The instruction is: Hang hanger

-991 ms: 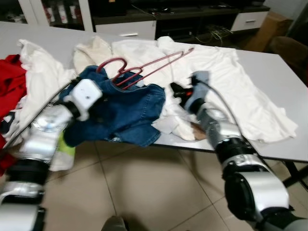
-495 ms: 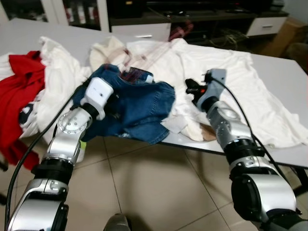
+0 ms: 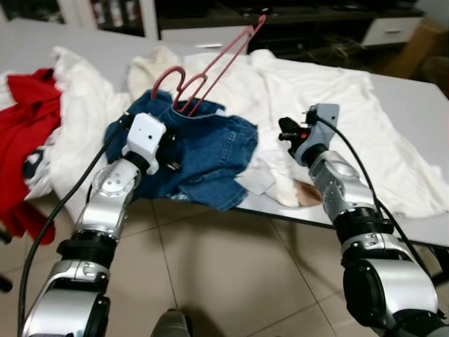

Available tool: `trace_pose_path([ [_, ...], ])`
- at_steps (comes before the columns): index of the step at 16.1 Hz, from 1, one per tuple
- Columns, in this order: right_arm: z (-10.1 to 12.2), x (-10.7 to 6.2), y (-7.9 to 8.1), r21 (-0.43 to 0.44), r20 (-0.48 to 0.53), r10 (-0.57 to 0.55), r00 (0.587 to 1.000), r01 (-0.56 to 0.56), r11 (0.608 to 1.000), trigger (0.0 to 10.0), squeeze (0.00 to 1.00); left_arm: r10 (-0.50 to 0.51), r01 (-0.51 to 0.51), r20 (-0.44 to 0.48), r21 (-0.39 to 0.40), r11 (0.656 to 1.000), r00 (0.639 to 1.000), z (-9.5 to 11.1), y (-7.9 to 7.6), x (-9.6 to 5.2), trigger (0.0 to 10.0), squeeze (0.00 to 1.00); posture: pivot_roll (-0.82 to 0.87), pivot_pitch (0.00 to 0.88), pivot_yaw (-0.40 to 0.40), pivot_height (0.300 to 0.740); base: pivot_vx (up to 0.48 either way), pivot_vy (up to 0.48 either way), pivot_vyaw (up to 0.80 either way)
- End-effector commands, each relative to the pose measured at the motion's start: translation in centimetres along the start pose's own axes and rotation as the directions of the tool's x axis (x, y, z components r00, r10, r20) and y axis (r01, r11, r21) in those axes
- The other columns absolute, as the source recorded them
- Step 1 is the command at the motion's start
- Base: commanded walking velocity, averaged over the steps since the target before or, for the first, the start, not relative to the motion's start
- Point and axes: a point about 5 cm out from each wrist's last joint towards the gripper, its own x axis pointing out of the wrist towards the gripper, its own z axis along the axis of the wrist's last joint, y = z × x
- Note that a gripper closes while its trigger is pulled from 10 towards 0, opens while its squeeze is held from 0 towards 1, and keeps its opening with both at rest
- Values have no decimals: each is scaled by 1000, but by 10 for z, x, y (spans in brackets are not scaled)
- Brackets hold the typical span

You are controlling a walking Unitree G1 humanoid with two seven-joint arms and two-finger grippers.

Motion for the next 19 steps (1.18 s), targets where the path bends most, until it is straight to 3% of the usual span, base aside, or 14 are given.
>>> trace_pose_path([
  [1,-2,-2,-3,5,-12,-15,1000,15,1000,10000,0,9,-8,31,-21,1000,999,7,-2,5,10000,0,121,0,-49,740,0,0,0],
  [6,-2,-7,-8,-45,-14,-6,1000,5,999,10000,0,51,-45,34,-147,988,998,-2,-27,3,10000,0,115,0,-50,740,0,0,160],
  [11,-3,-4,-8,-29,-28,-20,999,20,999,10000,0,60,-51,53,-158,986,997,5,-31,9,10000,0,120,0,-50,740,0,0,800],
  [17,-10,-6,-11,-16,-80,-17,997,16,1000,10000,0,71,-63,49,-148,987,996,6,-25,9,10000,0,123,0,-45,740,0,0,0],
  [18,-11,-6,-11,-6,-81,-13,997,12,1000,10000,298,68,-60,51,-148,987,996,6,-26,9,10000,0,122,0,-45,740,0,0,0],
  [19,-11,-7,-10,5,-83,-1,997,1,1000,10000,1000,67,-58,52,-149,987,996,6,-27,9,10000,0,122,0,-45,740,0,0,0],
])
